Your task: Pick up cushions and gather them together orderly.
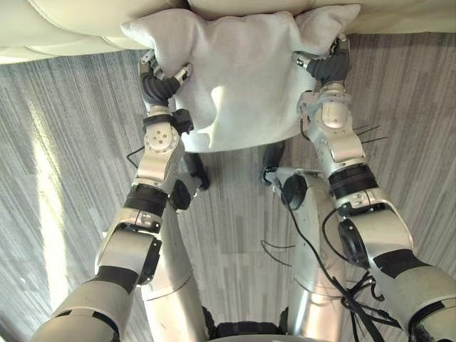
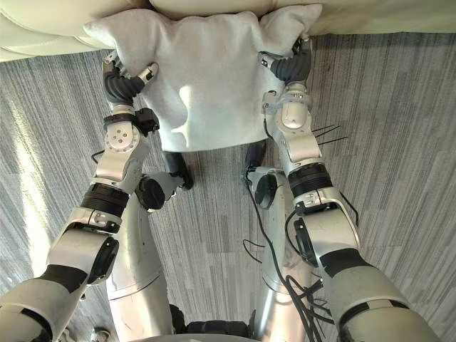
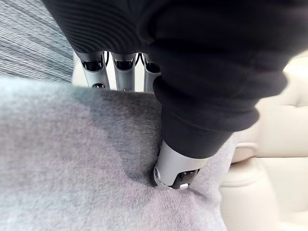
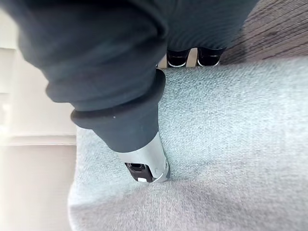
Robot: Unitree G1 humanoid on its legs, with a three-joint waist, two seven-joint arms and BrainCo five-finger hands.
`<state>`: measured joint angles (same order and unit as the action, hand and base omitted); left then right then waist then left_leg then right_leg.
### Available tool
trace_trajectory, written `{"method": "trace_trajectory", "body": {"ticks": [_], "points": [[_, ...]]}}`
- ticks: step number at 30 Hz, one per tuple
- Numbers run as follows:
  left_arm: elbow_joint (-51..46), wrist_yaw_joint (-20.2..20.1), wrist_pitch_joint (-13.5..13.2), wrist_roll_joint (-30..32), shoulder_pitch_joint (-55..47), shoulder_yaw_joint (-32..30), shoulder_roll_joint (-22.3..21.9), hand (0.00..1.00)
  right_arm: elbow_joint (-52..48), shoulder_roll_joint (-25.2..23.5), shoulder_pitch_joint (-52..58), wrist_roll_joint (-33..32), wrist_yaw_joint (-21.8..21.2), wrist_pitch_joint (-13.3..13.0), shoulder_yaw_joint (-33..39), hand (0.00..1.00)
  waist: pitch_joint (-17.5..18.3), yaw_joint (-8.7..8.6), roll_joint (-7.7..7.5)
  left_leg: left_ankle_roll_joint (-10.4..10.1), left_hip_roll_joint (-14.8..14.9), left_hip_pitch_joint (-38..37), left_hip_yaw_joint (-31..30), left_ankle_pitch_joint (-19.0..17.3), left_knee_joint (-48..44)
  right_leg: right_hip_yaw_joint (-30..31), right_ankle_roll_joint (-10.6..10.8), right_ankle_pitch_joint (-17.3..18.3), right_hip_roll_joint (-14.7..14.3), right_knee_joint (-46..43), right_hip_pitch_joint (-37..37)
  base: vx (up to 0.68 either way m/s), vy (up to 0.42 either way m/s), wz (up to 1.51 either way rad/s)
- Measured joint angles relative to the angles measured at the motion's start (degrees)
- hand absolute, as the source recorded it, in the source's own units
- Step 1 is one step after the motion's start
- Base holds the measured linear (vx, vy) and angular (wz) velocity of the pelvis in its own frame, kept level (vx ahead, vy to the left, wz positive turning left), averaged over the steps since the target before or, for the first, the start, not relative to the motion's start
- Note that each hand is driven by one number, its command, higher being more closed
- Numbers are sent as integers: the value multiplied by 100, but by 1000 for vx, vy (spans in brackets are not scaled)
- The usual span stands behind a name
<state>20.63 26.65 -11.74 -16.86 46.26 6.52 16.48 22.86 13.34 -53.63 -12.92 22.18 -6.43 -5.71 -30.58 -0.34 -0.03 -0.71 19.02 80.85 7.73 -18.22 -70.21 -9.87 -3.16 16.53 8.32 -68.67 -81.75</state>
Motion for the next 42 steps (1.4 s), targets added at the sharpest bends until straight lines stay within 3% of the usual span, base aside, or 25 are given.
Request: {"method": "trace_trajectory", "body": {"ticks": [4,5,6,12,17,19,23,28,31,35,36,37,39,40,41,42], "points": [[-779,135,-213,50,-486,-3,-304,100,-841,-154,447,0,0,-253,23,100,135,-7,-19,-43,-15,-636,28,20,397,-96,2,-2,-25,391,666,-28,-25,3],[-1029,137,-387,73,-860,10,-522,100,-1100,-252,809,3,-1,-486,23,100,527,0,-15,-95,-45,-772,61,53,656,-137,4,-3,-32,625,799,10,-36,7],[-1143,135,-448,77,-1009,15,-599,100,-1194,-301,936,3,-1,-577,23,100,697,-7,-27,-130,-69,-821,81,78,778,-150,6,-7,-28,718,840,58,-44,14],[-1976,84,-671,183,-2239,336,-1140,100,-2309,-613,2409,206,-27,-874,18,100,924,88,-29,-254,-227,-2964,334,203,1985,-350,6,-36,-12,1729,2906,151,-36,11],[-2456,-120,-769,300,-3778,630,-1183,100,-3123,-671,4207,480,-277,-902,-312,100,1340,99,-63,-390,-549,-4979,532,309,3276,-465,184,-7,40,2819,4840,200,21,16],[-2469,-293,-777,302,-4592,704,-1181,100,-3343,-678,5117,688,-434,-912,-530,100,1848,97,-108,-408,-767,-5759,551,525,4121,-608,302,-71,75,3480,5616,233,19,31],[-2331,-406,-779,398,-4971,711,-1171,100,-3236,-651,5394,975,-608,-947,-579,100,2260,30,-94,-387,-1078,-6458,350,1078,5364,-1026,384,-421,73,4558,6457,221,21,46],[-2204,-439,-775,502,-5263,756,-1019,100,-3012,-635,5365,1279,-635,-927,-609,100,2421,107,-103,-351,-1191,-7111,522,1180,5927,-994,480,-723,-11,5365,7176,126,78,0],[-2210,-522,-781,559,-5430,754,-937,100,-2969,-601,5351,1298,-753,-927,-624,100,2452,116,-82,-203,-1229,-7337,725,1032,5962,-798,507,-803,24,5306,7241,91,134,-30],[-2172,-538,-713,637,-5644,836,-892,100,-2464,-582,5321,1299,-755,-921,-644,100,2434,6,-110,-90,-1351,-7781,887,710,5912,-394,472,-822,408,3306,6592,48,133,-19],[-2170,-538,-668,663,-5680,877,-831,100,-2331,-554,5322,1301,-757,-902,-651,100,2403,-64,-136,47,-1471,-8017,830,525,5894,-191,312,-919,595,2339,6195,82,109,9],[-2161,-539,-627,742,-5689,877,-796,100,-2187,-521,5327,1302,-775,-892,-656,100,2386,-129,-22,84,-1482,-8132,822,378,5826,13,375,-732,591,1928,5925,93,84,8],[-2172,-538,-639,805,-5616,869,-784,100,-2148,-485,5322,1301,-832,-883,-662,100,2409,-154,-16,75,-1442,-8204,799,268,5806,-13,450,-573,508,2299,5598,199,3,10],[-2174,-537,-650,813,-5583,859,-749,100,-2134,-416,5320,1300,-861,-882,-663,100,2396,-173,20,10,-1380,-8227,751,212,5836,-48,475,-610,329,2977,5436,272,-56,15],[-2174,-537,-647,816,-5573,862,-717,100,-2133,-391,5321,1298,-873,-875,-665,100,2399,-189,11,-32,-1354,-8268,714,200,5870,-41,512,-699,222,3435,5425,304,-132,29],[-2170,-540,-645,820,-5561,888,-645,100,-2135,-318,5334,1285,-902,-857,-660,100,2411,-256,-1,-194,-1336,-8338,655,246,5952,61,592,-1045,13,4464,5506,377,-184,58]]}}
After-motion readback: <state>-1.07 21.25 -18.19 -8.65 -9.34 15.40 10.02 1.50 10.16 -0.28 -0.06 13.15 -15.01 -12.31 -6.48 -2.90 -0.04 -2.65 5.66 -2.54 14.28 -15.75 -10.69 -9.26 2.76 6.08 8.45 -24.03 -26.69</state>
